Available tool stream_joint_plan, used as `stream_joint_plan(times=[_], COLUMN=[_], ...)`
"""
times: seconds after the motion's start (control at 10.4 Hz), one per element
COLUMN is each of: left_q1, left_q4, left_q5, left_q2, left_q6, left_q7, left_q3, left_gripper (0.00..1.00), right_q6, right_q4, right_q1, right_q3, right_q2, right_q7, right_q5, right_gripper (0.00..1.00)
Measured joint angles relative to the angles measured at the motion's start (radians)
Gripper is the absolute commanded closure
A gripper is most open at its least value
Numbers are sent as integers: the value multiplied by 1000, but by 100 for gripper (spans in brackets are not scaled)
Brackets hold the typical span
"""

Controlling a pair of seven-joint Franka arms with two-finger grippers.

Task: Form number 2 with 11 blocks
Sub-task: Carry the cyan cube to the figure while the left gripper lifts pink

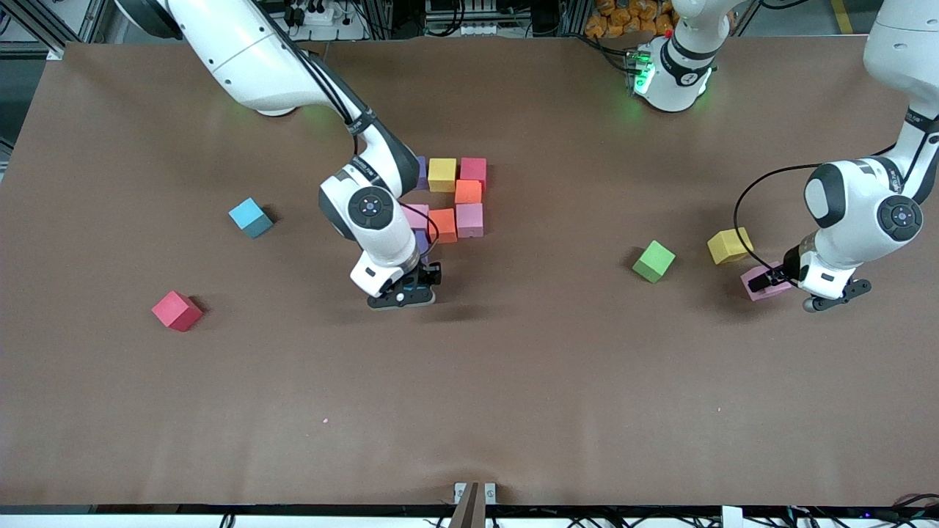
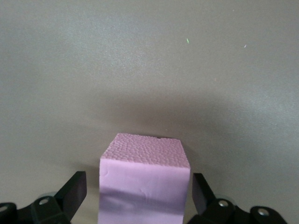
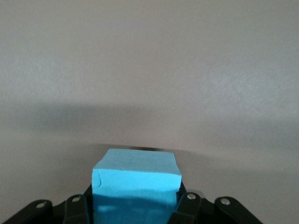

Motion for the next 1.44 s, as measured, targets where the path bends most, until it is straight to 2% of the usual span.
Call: stream_joint_plan(times=[0.1, 0.19, 0.48, 0.67, 0.77, 0.96, 1.34, 1.44], left_q1=[-1, -2, -6, -5, -8, -61, -181, -216], left_q4=[0, 0, 13, 68, 116, 188, 226, 239], left_q5=[0, 0, 0, -1, -1, -1, -1, -1], left_q2=[1, 1, -2, -14, -17, -20, -5, 8], left_q6=[0, 0, -3, -84, -157, -235, -244, -244], left_q7=[0, 0, -10, -79, -151, -312, -594, -675], left_q3=[-1, -2, -2, -31, -67, -106, -109, -109], left_gripper=[52, 59, 60, 60, 60, 60, 60, 60], right_q6=[-13, -22, -24, -23, -22, -22, -22, -22], right_q4=[0, -1, -26, -33, -33, -33, -35, -37], right_q1=[2, 2, 2, 5, 7, 8, 8, 8], right_q3=[0, -2, -11, -10, -10, -10, -10, -10], right_q2=[0, 0, 4, 5, 5, 5, 5, 5], right_q7=[1, 1, 11, 31, 41, 51, 57, 57], right_q5=[0, 0, -2, -3, -3, -3, -3, -3], right_gripper=[65, 65, 67, 67, 66, 56, 55, 50])
